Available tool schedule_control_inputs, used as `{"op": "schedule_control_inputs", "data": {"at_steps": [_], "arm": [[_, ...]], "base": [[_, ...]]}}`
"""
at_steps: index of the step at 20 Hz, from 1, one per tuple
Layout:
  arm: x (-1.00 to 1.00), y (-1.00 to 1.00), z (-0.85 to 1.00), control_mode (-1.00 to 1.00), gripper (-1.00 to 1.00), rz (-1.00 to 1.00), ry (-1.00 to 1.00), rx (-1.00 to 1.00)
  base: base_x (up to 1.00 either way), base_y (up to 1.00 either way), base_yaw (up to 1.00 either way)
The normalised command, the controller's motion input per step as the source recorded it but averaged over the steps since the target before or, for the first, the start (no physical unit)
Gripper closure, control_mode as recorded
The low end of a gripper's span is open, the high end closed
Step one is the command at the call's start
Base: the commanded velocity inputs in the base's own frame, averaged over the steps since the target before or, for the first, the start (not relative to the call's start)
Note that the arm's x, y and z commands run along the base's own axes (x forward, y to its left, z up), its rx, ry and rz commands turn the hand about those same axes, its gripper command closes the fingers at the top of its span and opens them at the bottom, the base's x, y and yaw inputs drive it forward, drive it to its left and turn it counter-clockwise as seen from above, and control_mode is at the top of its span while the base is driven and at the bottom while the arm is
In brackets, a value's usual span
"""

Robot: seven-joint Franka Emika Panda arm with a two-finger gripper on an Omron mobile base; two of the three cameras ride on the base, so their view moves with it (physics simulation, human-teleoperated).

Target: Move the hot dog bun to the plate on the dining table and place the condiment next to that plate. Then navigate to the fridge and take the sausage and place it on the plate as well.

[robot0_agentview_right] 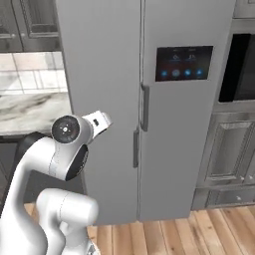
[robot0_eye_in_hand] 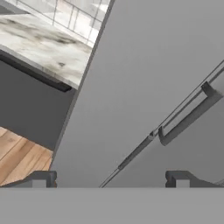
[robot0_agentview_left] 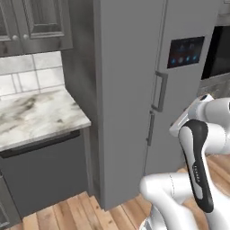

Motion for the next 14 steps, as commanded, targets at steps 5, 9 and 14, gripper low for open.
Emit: {"op": "schedule_control_inputs", "data": {"at_steps": [5,9,14], "arm": [[0.00,0.00,0.00,1.00,-1.00,0.00,0.00,0.00],[0.00,0.00,0.00,1.00,-1.00,0.00,0.00,0.00],[0.00,0.00,0.00,1.00,-1.00,0.00,0.00,0.00]], "base": [[0.34,-0.57,0.43],[0.21,-0.59,0.36],[0.05,-0.52,0.19]]}}
